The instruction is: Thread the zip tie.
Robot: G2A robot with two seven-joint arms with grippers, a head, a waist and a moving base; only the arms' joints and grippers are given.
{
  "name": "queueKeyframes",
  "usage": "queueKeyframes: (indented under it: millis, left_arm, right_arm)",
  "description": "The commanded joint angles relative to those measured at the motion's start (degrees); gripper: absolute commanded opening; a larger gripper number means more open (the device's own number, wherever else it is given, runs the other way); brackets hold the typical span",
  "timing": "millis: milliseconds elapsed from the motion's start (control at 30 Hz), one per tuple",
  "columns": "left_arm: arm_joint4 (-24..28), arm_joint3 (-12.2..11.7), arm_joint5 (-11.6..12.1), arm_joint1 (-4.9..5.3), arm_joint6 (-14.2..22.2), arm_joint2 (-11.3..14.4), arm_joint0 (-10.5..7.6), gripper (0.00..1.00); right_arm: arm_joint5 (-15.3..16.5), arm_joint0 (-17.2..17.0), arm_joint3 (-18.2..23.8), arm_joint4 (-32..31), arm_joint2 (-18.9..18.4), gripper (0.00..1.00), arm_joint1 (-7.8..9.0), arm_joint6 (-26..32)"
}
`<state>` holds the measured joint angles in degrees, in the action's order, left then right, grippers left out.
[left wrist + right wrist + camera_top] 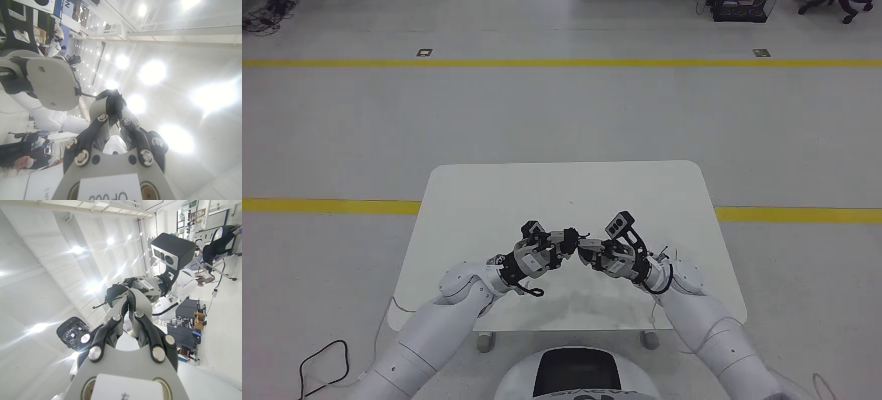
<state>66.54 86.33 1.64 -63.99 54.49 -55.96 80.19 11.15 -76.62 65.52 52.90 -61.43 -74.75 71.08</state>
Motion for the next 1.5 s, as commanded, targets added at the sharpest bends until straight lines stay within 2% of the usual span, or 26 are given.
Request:
queueKeyframes:
  millis: [0,1467]
  left_arm:
    - [0.0,0.0,0.0,0.00,0.0,0.0,0.00,0.00]
    - [0.0,0.0,0.0,0.00,0.0,0.0,0.00,0.00]
  right_arm:
    - [0.0,0.1,-0.2,0.0,0.1,0.00,-0.02,0.0]
    - [-0.8,1.6,-3.6,-1.2,2.4,0.00,-0.69,0.0]
